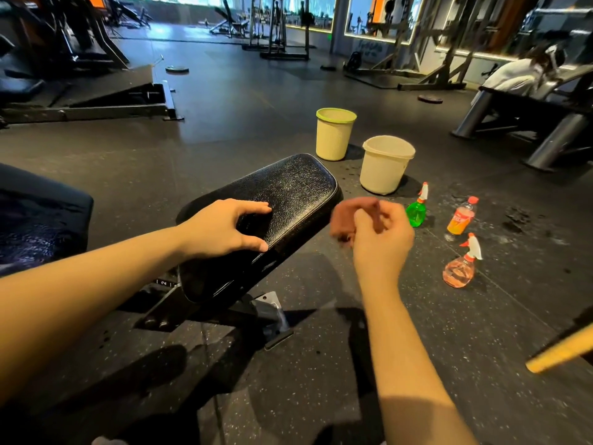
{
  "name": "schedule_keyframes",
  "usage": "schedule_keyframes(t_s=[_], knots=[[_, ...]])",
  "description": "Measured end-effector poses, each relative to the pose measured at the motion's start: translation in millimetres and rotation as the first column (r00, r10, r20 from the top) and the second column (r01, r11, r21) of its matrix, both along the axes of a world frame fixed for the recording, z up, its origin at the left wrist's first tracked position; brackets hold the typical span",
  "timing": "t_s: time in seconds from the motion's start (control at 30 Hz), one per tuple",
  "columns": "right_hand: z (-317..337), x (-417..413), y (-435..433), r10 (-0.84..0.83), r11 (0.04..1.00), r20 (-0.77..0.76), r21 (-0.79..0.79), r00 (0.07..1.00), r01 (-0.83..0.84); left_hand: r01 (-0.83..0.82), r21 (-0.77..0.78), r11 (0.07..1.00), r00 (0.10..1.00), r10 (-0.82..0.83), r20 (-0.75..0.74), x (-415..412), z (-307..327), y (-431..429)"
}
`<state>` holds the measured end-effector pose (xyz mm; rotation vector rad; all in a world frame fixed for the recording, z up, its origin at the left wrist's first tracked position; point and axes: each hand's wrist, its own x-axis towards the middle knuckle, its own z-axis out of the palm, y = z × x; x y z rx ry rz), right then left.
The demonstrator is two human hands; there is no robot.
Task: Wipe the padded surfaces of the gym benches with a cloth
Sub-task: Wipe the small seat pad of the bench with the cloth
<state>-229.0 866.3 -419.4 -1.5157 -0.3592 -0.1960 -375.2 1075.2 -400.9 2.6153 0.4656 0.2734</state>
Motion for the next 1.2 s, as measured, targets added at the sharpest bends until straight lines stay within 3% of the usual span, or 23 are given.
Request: schedule_keyframes(t_s=[0.07,0.2,0.27,0.37,0.43,0.5,0.57,0.77,0.93,1.07,1.2], knots=[[2,5,8,-0.013,1.0,0.036,-0.006,0.999,0.013,-0.004,-0.007,1.0,1.0,0.004,0.004,0,0,0],[-11,-32,27,0.125,0.992,0.049,-0.004,0.991,-0.125,-0.001,-0.027,1.0,1.0,0.001,0.007,-1,-2,2],[-21,-51,26,0.281,0.959,0.046,-0.032,0.959,-0.28,0.016,-0.033,0.999,1.0,-0.016,0.007,-1,-2,4],[-24,-62,21,0.527,0.829,-0.007,-0.215,0.85,-0.516,0.04,-0.012,0.999,0.999,-0.04,-0.015,-1,0,7],[-20,-57,16,0.414,0.893,0.01,-0.198,0.91,-0.404,0.042,-0.002,0.999,0.999,-0.042,-0.032,-1,2,7],[-13,-40,7,0.167,0.983,0.055,-0.088,0.984,-0.162,0.037,0.01,0.999,0.999,-0.036,-0.037,-1,2,7],[-4,-22,1,-0.001,0.996,0.071,-0.088,0.997,0.007,0.029,0.018,0.999,0.999,-0.028,-0.043,-1,1,6],[-41,-65,39,0.137,0.942,0.001,-0.31,0.991,-0.13,0.017,0.061,0.998,1.0,-0.018,0.022,-5,-4,-1],[-81,-129,51,0.398,0.805,-0.152,-0.414,0.905,-0.424,0.066,0.149,0.987,0.997,-0.059,-0.051,-22,-3,1],[-64,-56,43,0.175,0.951,-0.088,-0.243,0.981,-0.192,0.097,0.205,0.974,0.991,-0.075,-0.111,-33,-1,2],[-56,-44,43,0.124,0.955,-0.076,-0.26,0.989,-0.14,0.068,0.15,0.986,0.996,-0.057,-0.076,-33,-6,2]])
